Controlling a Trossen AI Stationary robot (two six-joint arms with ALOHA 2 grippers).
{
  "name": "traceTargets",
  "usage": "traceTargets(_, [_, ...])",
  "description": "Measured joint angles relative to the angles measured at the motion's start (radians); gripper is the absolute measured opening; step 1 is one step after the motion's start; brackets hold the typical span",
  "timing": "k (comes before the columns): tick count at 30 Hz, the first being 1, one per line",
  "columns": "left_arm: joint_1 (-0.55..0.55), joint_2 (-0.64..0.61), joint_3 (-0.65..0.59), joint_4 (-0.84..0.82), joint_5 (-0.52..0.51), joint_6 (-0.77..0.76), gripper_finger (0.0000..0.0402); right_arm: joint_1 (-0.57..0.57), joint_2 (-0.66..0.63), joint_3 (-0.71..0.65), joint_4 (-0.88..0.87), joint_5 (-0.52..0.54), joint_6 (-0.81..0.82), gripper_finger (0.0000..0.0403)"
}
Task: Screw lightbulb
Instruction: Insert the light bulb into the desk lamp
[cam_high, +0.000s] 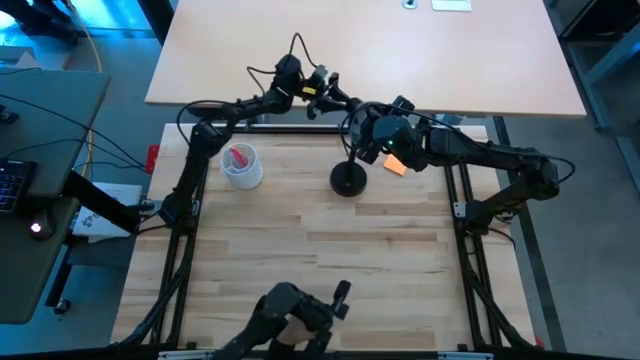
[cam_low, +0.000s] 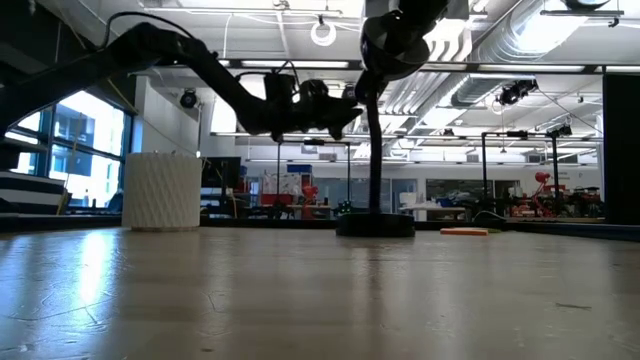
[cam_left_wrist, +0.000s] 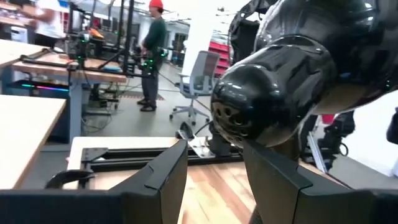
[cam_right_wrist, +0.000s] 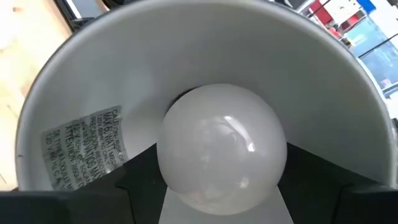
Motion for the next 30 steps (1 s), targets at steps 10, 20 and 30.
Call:
traceTargets(10, [-0.042,-0.006,0.032,0.0,0.03,-0.039,0.0154,-0.001,0.017,0.001,-0.013,0.03,0.0,0.0257])
traceTargets(20, [-0.054,-0.006,0.032,0.0,0.047,-0.075,0.0154,0.002,0.047,0.004,-0.06,0.043,0.083,0.0257])
traceTargets(30, [-0.055,-0.006,0.032,0.003,0.057,-0.043,0.0154,0.0,0.048,0.0,-0.029,0.081,0.706,0.0257])
